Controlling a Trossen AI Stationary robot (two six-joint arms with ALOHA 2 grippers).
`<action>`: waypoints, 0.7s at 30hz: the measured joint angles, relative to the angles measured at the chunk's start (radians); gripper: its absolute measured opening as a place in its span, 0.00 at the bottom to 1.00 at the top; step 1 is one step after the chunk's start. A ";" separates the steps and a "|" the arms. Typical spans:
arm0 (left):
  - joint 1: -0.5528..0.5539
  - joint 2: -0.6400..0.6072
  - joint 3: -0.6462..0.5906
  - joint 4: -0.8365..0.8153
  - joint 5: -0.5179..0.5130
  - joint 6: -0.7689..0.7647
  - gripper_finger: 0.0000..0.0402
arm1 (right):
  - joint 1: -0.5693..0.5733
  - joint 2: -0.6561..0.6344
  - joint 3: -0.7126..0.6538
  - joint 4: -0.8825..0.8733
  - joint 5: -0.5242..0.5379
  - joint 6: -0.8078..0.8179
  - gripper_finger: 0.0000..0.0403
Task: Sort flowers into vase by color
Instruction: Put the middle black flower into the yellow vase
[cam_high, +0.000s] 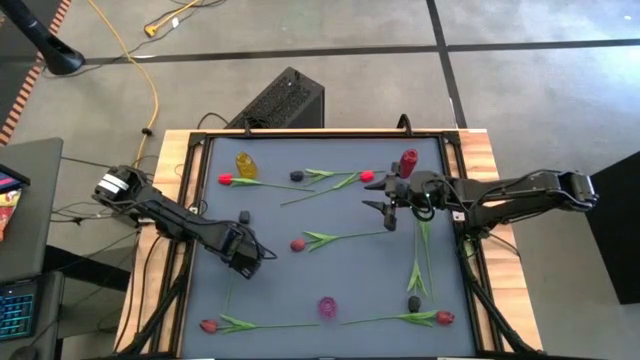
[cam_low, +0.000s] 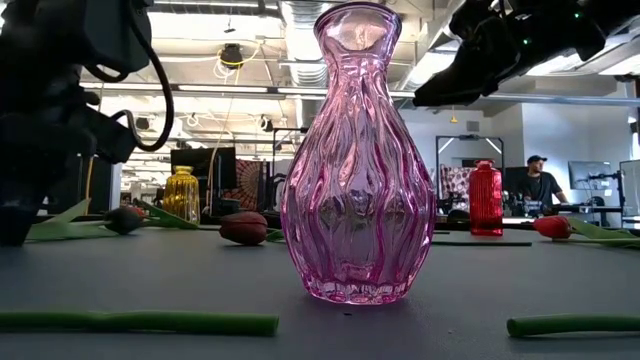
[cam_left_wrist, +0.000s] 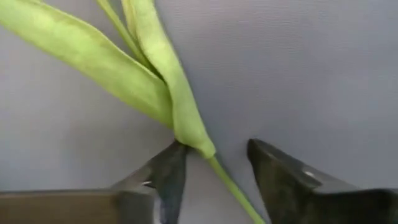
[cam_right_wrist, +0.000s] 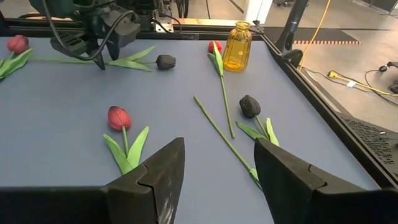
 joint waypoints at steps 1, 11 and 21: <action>0.002 0.000 0.000 0.002 0.002 0.003 0.30 | 0.000 0.000 0.000 0.000 0.000 0.000 0.55; 0.001 -0.051 -0.008 0.025 -0.083 0.048 0.02 | 0.000 0.000 0.000 0.000 0.000 0.001 0.55; 0.024 -0.291 -0.007 0.198 -0.669 0.178 0.00 | 0.000 0.000 0.000 0.001 0.000 0.003 0.55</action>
